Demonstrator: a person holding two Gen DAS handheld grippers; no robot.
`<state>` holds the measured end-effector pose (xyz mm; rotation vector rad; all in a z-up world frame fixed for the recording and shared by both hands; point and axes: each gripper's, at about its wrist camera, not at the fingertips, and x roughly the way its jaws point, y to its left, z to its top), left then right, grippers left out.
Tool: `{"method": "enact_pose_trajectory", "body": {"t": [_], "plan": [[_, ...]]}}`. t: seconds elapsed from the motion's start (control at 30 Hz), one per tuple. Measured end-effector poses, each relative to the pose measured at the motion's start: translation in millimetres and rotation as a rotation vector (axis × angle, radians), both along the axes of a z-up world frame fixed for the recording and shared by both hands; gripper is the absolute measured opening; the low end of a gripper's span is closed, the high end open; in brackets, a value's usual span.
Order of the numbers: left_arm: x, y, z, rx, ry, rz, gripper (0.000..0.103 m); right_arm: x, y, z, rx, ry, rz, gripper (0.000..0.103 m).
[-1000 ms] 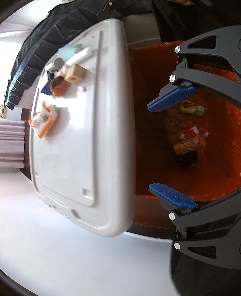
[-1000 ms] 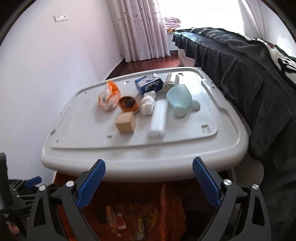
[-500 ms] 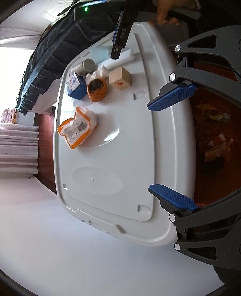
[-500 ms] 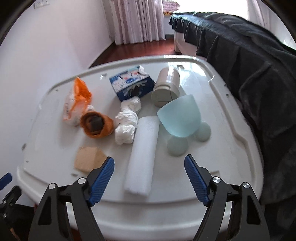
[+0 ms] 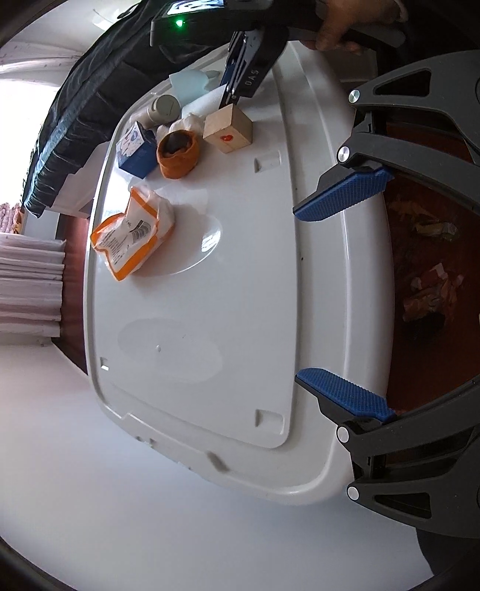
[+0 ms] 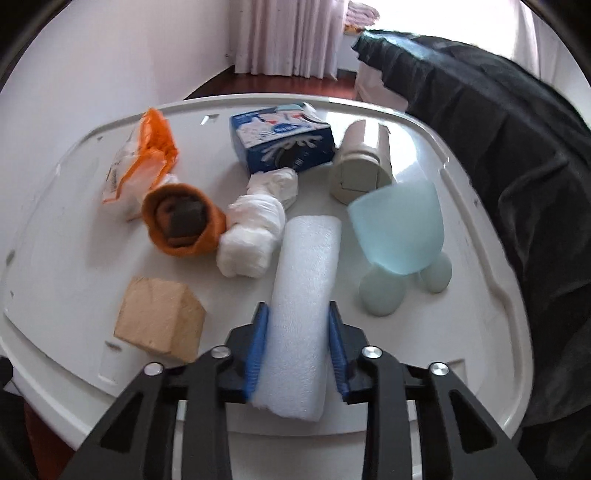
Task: Collect trash
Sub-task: 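Grasp the white foam tube with the right tool, then grasp the tan wooden block with the left tool while the right tool holds the foam tube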
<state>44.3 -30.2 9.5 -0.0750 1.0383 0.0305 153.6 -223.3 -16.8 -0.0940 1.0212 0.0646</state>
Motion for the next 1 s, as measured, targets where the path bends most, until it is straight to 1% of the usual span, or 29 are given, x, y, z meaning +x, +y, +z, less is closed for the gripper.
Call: {"method": "enact_pose_trajectory", "body": {"t": [0.1,0.23,0.33,0.43,0.5,0.6,0.67,0.77,0.9,1.0], "plan": [[-0.8,-2.3,-4.6,-0.013,0.022,0.005,0.08,-0.9,-3.4,3.0,0.024,0.001,-0.002,0.021],[-0.7,-12.6,-10.3,-0.026,0.052,-0.008,0.08,-7.4,-14.5,8.3,0.067,0.009,-0.003,0.019],[-0.7,-24.7,-10.1,-0.03,0.056,-0.028,0.08,-17.7,-25.8,21.6,0.111,-0.006,-0.007,0.019],[0.6,-39.1,-6.6,-0.03,0.037,-0.037,0.08,-31.1,-39.6,40.9,0.165,-0.041,-0.012,0.02],[4.2,-51.0,-5.9,-0.039,0.036,-0.058,0.08,-45.6,-54.7,60.6,0.205,-0.092,-0.026,0.02],[13.5,-75.3,-6.0,-0.051,0.03,-0.103,0.08,-68.2,-84.4,82.9,0.265,-0.162,-0.07,0.021],[23.3,-94.9,-8.4,-0.059,0.023,-0.141,0.08,-75.5,-98.7,89.4,0.278,-0.188,-0.098,0.021],[38.4,-117.4,-14.7,-0.066,0.02,-0.169,0.08,-77.2,-111.3,89.8,0.287,-0.207,-0.124,0.021],[54.8,-137.8,-19.4,-0.073,0.012,-0.177,0.08,-69.3,-107.0,81.5,0.309,-0.184,-0.1,0.022],[64.3,-151.8,-21.2,-0.034,-0.018,-0.182,0.08,-62.9,-100.3,74.9,0.315,-0.162,-0.074,0.022]]}}
